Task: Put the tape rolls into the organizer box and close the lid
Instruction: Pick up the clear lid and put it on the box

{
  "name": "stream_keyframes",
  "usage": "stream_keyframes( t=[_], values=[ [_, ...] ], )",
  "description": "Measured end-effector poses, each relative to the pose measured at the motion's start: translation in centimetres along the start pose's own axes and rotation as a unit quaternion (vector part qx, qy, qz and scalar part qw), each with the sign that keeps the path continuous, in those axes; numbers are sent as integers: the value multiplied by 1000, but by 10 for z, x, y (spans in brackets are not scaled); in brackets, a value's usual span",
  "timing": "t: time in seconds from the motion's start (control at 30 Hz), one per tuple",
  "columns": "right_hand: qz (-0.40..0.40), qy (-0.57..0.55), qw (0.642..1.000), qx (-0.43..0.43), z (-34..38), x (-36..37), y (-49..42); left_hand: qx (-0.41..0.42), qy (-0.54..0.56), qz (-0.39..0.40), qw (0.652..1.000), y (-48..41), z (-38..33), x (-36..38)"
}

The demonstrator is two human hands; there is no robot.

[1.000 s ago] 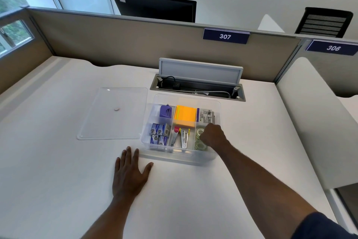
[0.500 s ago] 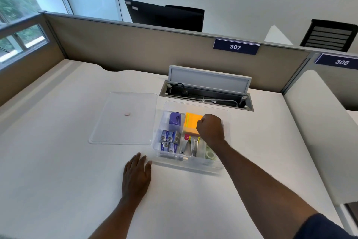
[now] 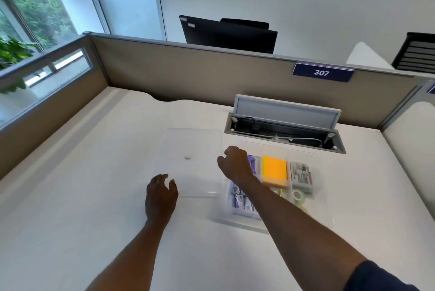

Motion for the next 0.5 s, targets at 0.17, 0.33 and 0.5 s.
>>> stream_keyframes(
  t=[0.17, 0.33, 0.5],
  values=[
    [42, -2, 997, 63, 15, 37, -11, -44, -29, 36, 998, -33, 23, -5],
    [95, 1, 986, 138, 12, 66, -21, -104, -24, 85, 991, -56, 35, 2],
    [161, -23, 969, 186, 11, 89, -19, -94, -35, 102, 990, -72, 37, 8]
  ],
)
Point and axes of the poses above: each hand's wrist, its own y-axis away from the middle knuckle, its own x-axis out of the palm, z = x × y, the point moved 5 cm from there along -y, towards the middle knuckle, and after that the axes turned 7 degrees about x, right-handed, at the moved point
